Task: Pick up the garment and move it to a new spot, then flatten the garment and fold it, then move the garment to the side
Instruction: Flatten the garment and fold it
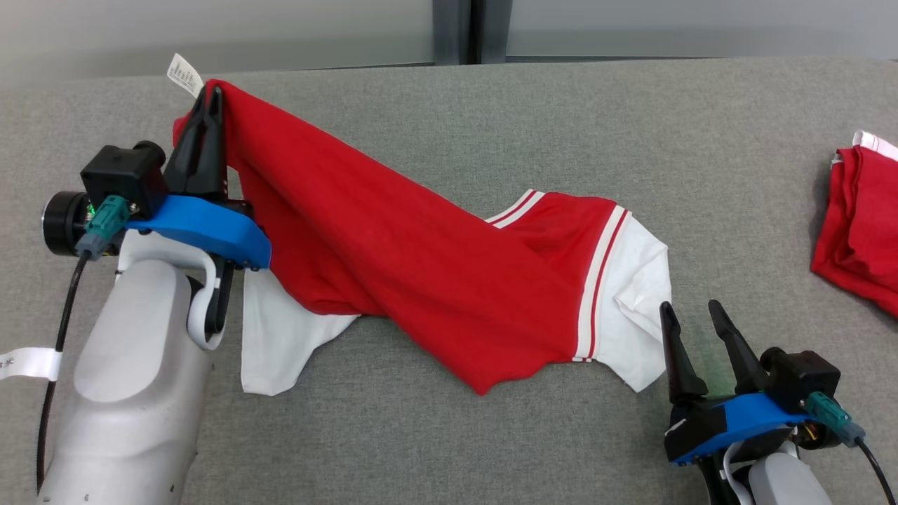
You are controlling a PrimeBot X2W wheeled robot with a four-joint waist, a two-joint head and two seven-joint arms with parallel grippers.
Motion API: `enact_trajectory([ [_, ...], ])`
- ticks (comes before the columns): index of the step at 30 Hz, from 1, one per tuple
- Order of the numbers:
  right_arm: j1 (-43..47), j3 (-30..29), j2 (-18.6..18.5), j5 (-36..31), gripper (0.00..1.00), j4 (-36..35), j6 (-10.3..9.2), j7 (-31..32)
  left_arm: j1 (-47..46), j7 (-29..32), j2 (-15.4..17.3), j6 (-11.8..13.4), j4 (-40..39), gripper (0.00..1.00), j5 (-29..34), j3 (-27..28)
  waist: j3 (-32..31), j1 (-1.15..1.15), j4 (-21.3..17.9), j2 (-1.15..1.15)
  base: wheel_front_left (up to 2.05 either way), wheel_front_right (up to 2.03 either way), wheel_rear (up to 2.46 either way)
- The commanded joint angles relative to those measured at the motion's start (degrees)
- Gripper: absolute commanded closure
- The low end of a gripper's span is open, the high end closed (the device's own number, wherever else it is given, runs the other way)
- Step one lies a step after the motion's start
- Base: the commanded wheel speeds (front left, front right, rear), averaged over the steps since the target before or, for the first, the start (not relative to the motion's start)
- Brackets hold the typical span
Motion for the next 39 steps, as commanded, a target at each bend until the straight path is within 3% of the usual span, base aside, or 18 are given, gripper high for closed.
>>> enact_trajectory([
  [1,-0.76,0.28,-0.11,0.09,0.00,-0.30,0.00,-0.17,-1.08,-0.15,0.03,0.40,0.94,0.67,0.45,0.86,0.27,-0.01,-0.34,0.00,0.00,0.00,0.00],
  [2,-0.89,0.38,-0.11,0.21,0.00,-0.34,0.00,-0.17,-1.34,-0.15,-0.21,0.62,1.73,0.00,0.77,1.24,0.45,-0.01,-0.48,0.00,0.00,0.00,0.00],
  [9,-0.61,0.39,-0.11,0.46,0.00,-0.51,0.00,-0.17,3.12,-0.15,-3.25,0.31,3.32,0.00,1.55,3.87,0.25,-0.01,0.14,0.00,0.00,0.00,0.00],
  [21,1.44,-1.46,-0.10,-4.20,0.00,2.72,0.00,-0.17,21.12,-0.15,-7.69,-1.41,-2.67,0.00,3.13,5.66,-3.94,-0.01,4.62,0.00,0.00,0.00,0.00],
  [39,-6.15,-8.80,-0.11,-17.67,0.00,17.36,0.00,-0.15,28.60,-0.15,-8.67,-2.28,-7.69,0.00,0.40,2.58,-4.30,-0.01,8.42,0.00,0.00,0.00,0.00],
])
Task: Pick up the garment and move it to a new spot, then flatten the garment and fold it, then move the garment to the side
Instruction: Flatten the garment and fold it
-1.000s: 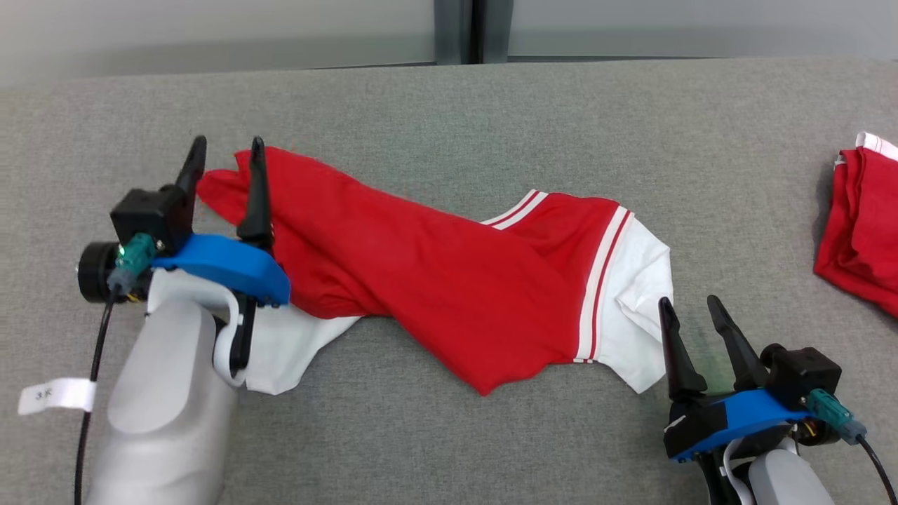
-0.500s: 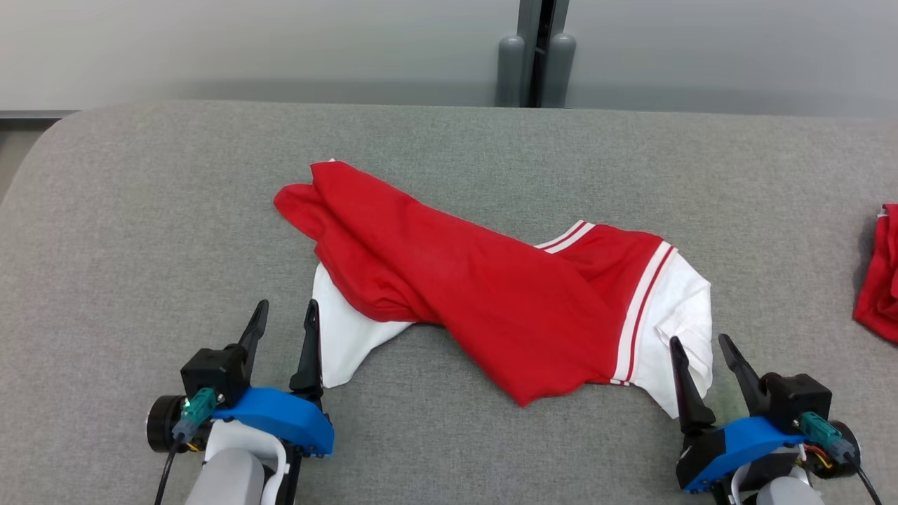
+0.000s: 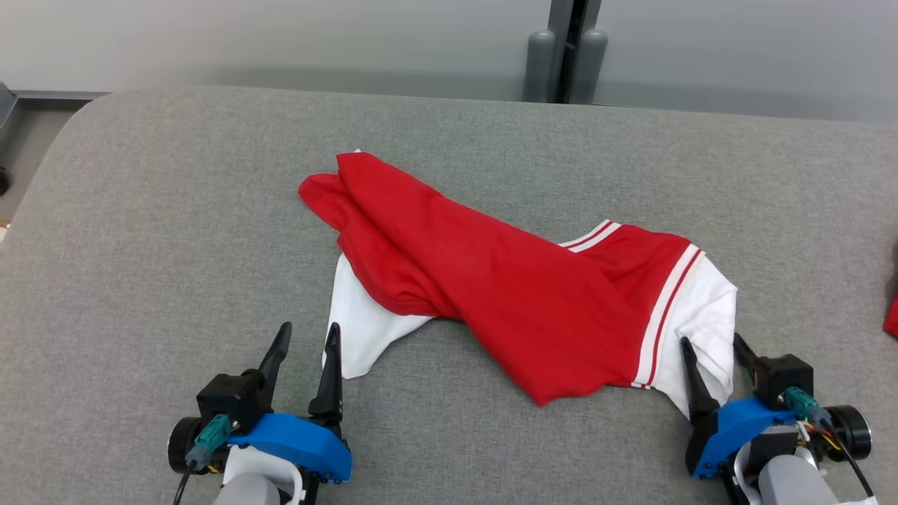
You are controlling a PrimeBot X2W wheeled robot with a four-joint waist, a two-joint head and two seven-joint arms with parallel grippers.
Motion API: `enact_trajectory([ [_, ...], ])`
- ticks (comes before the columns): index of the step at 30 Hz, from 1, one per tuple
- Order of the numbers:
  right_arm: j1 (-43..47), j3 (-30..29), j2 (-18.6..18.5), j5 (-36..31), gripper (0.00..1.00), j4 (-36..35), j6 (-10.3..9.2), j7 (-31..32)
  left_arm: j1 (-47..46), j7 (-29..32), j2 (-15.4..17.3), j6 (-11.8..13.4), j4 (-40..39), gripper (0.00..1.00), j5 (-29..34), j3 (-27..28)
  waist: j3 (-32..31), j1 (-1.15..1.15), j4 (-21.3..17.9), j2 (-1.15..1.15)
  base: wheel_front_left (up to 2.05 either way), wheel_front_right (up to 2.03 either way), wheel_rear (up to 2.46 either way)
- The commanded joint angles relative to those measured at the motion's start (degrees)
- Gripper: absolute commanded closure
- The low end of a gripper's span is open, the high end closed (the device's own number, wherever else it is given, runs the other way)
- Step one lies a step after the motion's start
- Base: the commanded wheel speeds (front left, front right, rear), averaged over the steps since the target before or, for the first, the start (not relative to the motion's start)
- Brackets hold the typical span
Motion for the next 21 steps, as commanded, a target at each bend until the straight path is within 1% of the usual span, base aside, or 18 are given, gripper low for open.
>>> enact_trajectory([
  [1,-0.79,-0.09,-0.10,-0.63,0.00,0.32,0.00,-0.11,0.26,-0.13,0.03,-0.44,-0.41,0.00,-0.33,-0.28,0.13,0.01,0.16,0.00,0.00,0.00,0.00],
  [3,-0.99,-0.41,-0.12,-1.14,0.00,0.48,0.00,-0.07,0.76,-0.13,0.01,-0.41,-0.60,0.00,-0.68,-0.79,0.22,0.01,0.33,0.00,0.00,0.00,0.00],
  [4,-0.97,-0.60,-0.13,-1.19,0.05,0.56,0.00,-0.06,0.90,-0.13,0.01,-0.42,-0.66,0.00,-0.82,-0.97,0.23,0.01,0.38,0.00,0.00,0.00,0.00],
  [5,-0.94,-0.66,-0.12,-1.14,0.20,0.62,0.00,-0.06,0.90,-0.13,0.01,-0.42,-0.61,0.00,-0.84,-1.16,0.20,0.01,0.41,0.00,0.00,0.00,0.00],
  [7,-0.86,-0.95,-0.13,0.14,0.92,0.79,0.00,-0.06,0.91,-0.13,0.01,-0.43,-0.53,0.00,-0.85,-1.43,0.13,0.01,0.42,0.00,0.00,0.00,0.00],
  [8,-0.95,-0.84,-0.13,1.44,1.00,0.07,0.00,-0.07,1.00,-0.13,0.00,-0.43,-0.46,0.00,-0.78,-1.48,0.05,0.01,0.37,0.00,0.00,0.00,0.00],
  [10,-0.72,-0.64,-0.13,4.95,1.00,-1.29,0.00,-0.07,1.26,-0.13,0.01,-0.44,-0.33,0.00,-0.56,-1.31,-0.23,0.01,0.14,0.00,0.00,0.00,0.00],
  [12,-0.21,-0.44,-0.12,11.92,1.00,-2.87,0.00,-0.07,1.71,-0.13,0.00,-0.45,-0.25,0.00,-0.26,-1.17,-0.84,0.01,-0.21,0.00,0.00,0.00,0.00],
  [13,0.25,-0.81,-0.16,15.86,1.00,-3.63,0.00,-0.07,1.95,-0.13,0.00,-0.46,-0.17,0.00,-0.21,-1.11,-1.25,0.01,-0.46,0.00,0.00,0.00,0.00],
  [15,1.63,0.62,0.00,26.83,1.00,-4.94,0.00,-0.07,2.36,-0.14,0.00,-0.48,-0.08,0.00,0.09,-1.31,-2.27,0.01,-0.97,0.00,0.00,0.00,0.00],
  [16,2.75,-0.13,-0.18,31.48,1.00,-5.03,-0.01,-0.07,2.74,-0.13,0.03,-0.48,-0.03,0.00,0.07,-1.30,-2.78,0.01,-1.31,0.00,0.00,0.00,0.00],
  [17,3.64,0.04,-0.23,36.89,0.89,-4.91,0.00,-0.07,3.14,-0.13,0.00,-0.49,0.10,0.00,0.22,-1.46,-3.35,0.01,-1.62,0.00,0.00,0.00,0.00],
  [18,4.60,-0.78,-0.21,39.41,0.58,-3.98,0.00,-0.07,3.54,-0.13,-0.02,-0.50,0.15,0.00,0.22,-1.55,-3.88,0.01,-1.94,0.00,0.00,0.00,0.00],
  [19,5.50,-1.86,-0.26,41.68,0.06,-3.10,0.00,-0.08,3.93,-0.13,-0.02,-0.50,0.24,0.00,0.07,-1.61,-4.41,0.01,-2.24,0.00,0.00,0.00,0.00],
  [20,6.21,-2.66,-0.21,43.11,0.00,-1.98,0.00,-0.07,4.29,-0.13,-0.01,-0.50,0.37,0.00,-0.04,-1.77,-4.95,0.01,-2.51,0.00,0.00,0.00,0.00],
  [21,7.00,-3.77,-0.20,43.62,0.00,-0.89,0.01,-0.06,4.72,-0.13,0.02,-0.50,0.48,0.00,-0.20,-1.92,-5.47,0.01,-2.77,0.00,0.00,0.00,0.00],
])
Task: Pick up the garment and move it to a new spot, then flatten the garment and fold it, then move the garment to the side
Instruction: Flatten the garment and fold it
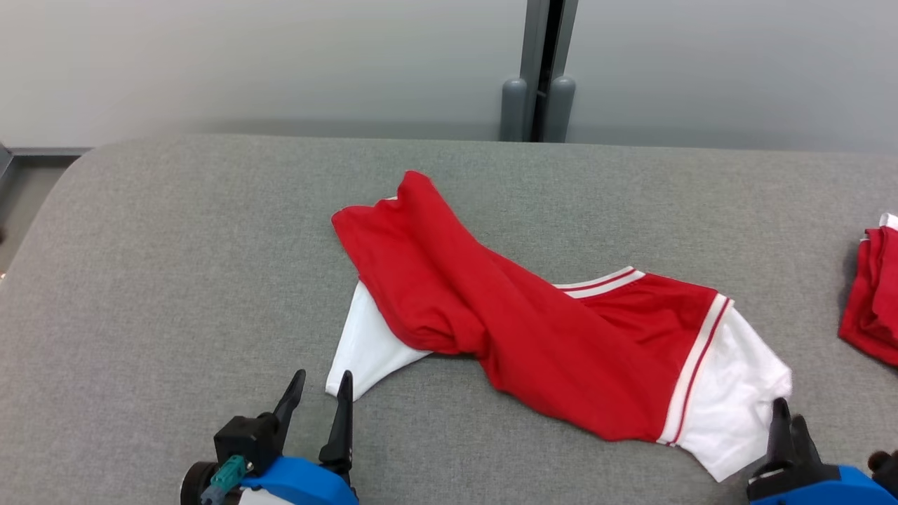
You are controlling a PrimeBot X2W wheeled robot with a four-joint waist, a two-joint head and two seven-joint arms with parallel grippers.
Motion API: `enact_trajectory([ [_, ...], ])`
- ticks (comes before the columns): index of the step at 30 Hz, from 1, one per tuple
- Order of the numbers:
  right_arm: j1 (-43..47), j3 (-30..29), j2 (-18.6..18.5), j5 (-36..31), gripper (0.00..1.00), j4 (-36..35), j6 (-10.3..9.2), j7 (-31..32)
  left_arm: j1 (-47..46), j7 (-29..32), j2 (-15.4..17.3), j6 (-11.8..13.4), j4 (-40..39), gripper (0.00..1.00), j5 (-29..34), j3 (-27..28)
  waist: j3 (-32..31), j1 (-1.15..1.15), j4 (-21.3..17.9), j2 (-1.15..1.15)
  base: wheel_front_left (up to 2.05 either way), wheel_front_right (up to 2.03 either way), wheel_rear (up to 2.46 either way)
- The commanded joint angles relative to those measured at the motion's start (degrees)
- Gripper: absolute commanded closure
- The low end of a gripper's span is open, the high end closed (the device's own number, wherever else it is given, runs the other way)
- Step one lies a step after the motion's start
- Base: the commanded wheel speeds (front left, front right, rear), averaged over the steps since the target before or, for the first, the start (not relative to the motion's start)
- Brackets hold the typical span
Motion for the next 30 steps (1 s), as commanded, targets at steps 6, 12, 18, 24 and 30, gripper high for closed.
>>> enact_trajectory([
  [6,3.12,-6.29,-0.27,-6.80,0.00,1.27,0.02,0.00,2.20,-0.13,0.05,0.01,0.41,0.00,-0.53,-1.05,-2.91,0.00,-2.01,0.00,0.00,0.00,0.00],
  [12,3.86,-6.17,-0.25,-19.24,0.00,-5.26,0.02,-0.01,2.41,-0.13,0.06,0.33,0.35,0.00,-0.82,-2.42,-2.98,0.00,-2.27,0.00,0.00,0.00,0.00],
  [18,3.61,-3.58,-0.23,-26.91,0.00,-11.22,0.02,-0.01,-0.32,-0.13,0.06,0.14,0.76,0.00,-1.50,-4.85,-1.30,0.00,-2.18,0.00,0.00,0.00,0.00],
  [24,2.17,-0.97,-0.25,-27.22,0.00,-13.29,0.02,-0.01,-5.48,-0.13,0.06,-0.11,2.84,0.00,-3.15,-7.40,2.06,0.00,-2.93,0.00,0.00,0.00,0.00],
  [30,1.39,1.04,-0.24,-26.96,0.00,-14.11,0.02,-0.01,-9.90,-0.13,0.05,-0.40,9.18,0.00,-8.04,-10.67,4.75,0.00,-4.31,0.00,0.00,0.00,0.00],
])
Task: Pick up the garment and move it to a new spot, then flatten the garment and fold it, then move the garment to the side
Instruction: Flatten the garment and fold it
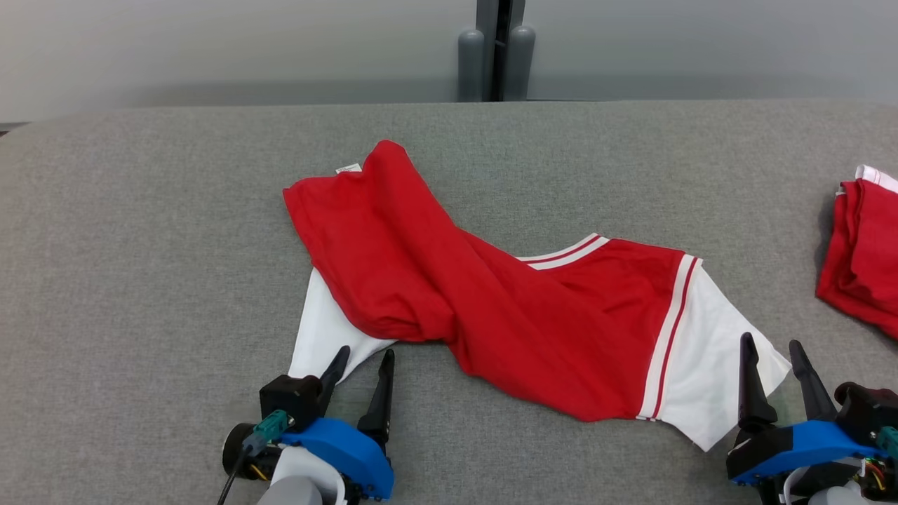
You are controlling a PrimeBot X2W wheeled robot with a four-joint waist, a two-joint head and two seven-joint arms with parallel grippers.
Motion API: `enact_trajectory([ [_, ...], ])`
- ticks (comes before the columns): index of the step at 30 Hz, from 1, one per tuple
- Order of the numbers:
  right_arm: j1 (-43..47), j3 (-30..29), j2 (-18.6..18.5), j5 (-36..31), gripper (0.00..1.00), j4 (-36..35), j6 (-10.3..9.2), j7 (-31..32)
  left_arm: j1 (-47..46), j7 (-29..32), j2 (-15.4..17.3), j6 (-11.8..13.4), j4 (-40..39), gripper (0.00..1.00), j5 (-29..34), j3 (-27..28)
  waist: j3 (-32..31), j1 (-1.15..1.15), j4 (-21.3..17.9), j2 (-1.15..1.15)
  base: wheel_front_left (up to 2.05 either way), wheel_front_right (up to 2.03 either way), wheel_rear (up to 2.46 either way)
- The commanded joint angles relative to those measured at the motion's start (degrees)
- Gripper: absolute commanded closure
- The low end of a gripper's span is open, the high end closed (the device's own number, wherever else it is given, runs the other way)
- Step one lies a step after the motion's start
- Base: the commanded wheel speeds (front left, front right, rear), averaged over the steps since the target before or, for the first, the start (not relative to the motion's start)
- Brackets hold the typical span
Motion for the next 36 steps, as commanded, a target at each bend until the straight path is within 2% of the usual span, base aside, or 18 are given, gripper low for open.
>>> enact_trajectory([
  [1,-0.49,0.24,-0.18,0.06,0.00,-0.40,0.00,-0.02,-1.94,-0.14,0.02,-0.42,0.73,0.00,-0.81,-0.75,0.48,-0.01,-0.18,0.00,0.00,0.00,0.00],
  [8,-0.81,0.89,-0.18,0.41,0.00,-0.83,0.00,-0.02,-4.02,-0.13,0.17,-0.36,0.35,0.00,-5.59,-4.96,2.19,-0.01,-0.82,0.00,0.00,0.00,0.00],
  [17,-1.80,2.33,-0.18,0.87,0.00,-0.52,0.00,-0.02,-2.21,-0.13,2.01,-0.35,-8.68,0.00,-7.08,-4.93,2.92,-0.01,-0.46,0.00,0.00,0.00,0.00],
  [25,-2.37,4.58,-0.18,1.42,0.00,0.01,0.00,-0.02,-4.35,-0.13,2.73,-0.35,-10.05,0.00,-10.25,-6.13,3.06,-0.01,-0.33,0.00,0.00,0.00,0.00],
  [27,-2.40,4.82,-0.19,1.41,0.00,0.10,0.00,-0.02,-4.60,-0.13,2.80,-0.36,-10.21,0.04,-10.77,-5.58,3.00,-0.01,-0.47,0.00,0.00,0.00,0.00],
  [30,-2.42,5.17,-0.18,1.40,0.00,0.22,0.00,-0.02,-4.73,-0.13,2.84,-0.36,-10.22,0.00,-11.17,-5.61,2.90,-0.01,-0.64,0.00,0.00,0.00,0.00],
  [36,-1.99,5.59,-0.18,0.99,0.00,0.58,0.00,-0.02,-5.10,-0.13,3.10,-0.35,-7.83,0.00,-12.64,-6.17,2.67,-0.01,-1.22,0.00,0.00,0.00,0.00],
])
